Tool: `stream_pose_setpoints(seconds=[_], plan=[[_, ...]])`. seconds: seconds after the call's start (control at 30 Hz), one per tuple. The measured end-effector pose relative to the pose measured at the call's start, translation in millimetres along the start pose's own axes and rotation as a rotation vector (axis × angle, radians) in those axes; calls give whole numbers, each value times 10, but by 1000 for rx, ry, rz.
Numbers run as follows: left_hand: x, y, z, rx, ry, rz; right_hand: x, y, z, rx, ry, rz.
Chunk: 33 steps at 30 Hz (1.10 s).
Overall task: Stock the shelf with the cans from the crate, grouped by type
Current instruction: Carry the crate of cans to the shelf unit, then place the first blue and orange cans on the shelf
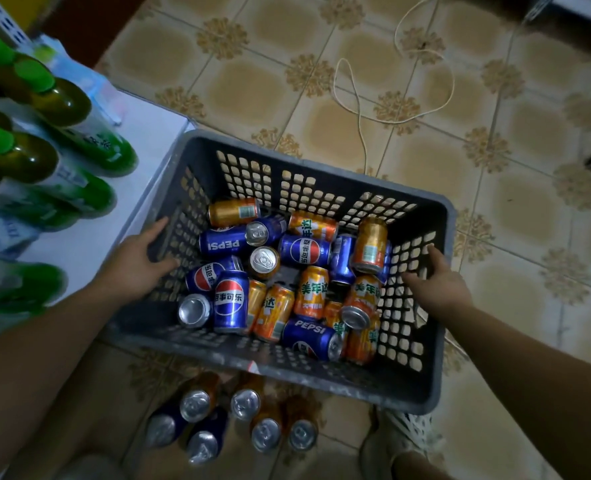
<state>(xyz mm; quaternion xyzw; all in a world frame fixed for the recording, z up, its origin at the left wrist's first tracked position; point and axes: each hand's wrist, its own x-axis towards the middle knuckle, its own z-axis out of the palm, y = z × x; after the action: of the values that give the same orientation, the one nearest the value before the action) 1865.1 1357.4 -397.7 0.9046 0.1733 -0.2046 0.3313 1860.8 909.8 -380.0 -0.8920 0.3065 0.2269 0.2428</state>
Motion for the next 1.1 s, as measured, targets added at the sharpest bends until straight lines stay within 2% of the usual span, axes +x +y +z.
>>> stream_pose_setpoints(seconds=[0.1, 0.17, 0.23, 0.33, 0.43, 0.57, 0.7, 0.9, 1.1], plan=[[-108, 74, 36, 187, 50, -1, -50, -72, 10, -233, 89, -72], [-217, 131, 80, 355, 157, 106, -128, -161, 44, -372, 156, -191], [-326, 192, 152, 433, 173, 197, -209, -254, 149, -410, 157, -316], [-424, 273, 320, 529, 50, 180, -334, -475, 404, -320, -1, -421], [-373, 345, 500, 586, -2, 243, -354, -754, 754, -223, -188, -470], [-186, 433, 812, 438, -164, 229, -197, -1090, 1302, -240, -360, -583], [12, 232, 1075, 208, -317, 51, -25, -1256, 1797, -256, -495, -634], [64, 188, 1057, -61, -298, -38, -53, -1242, 1901, -153, -320, -688], [-360, 571, 568, -293, -272, 37, -758, -1465, 1041, 157, -189, -691]])
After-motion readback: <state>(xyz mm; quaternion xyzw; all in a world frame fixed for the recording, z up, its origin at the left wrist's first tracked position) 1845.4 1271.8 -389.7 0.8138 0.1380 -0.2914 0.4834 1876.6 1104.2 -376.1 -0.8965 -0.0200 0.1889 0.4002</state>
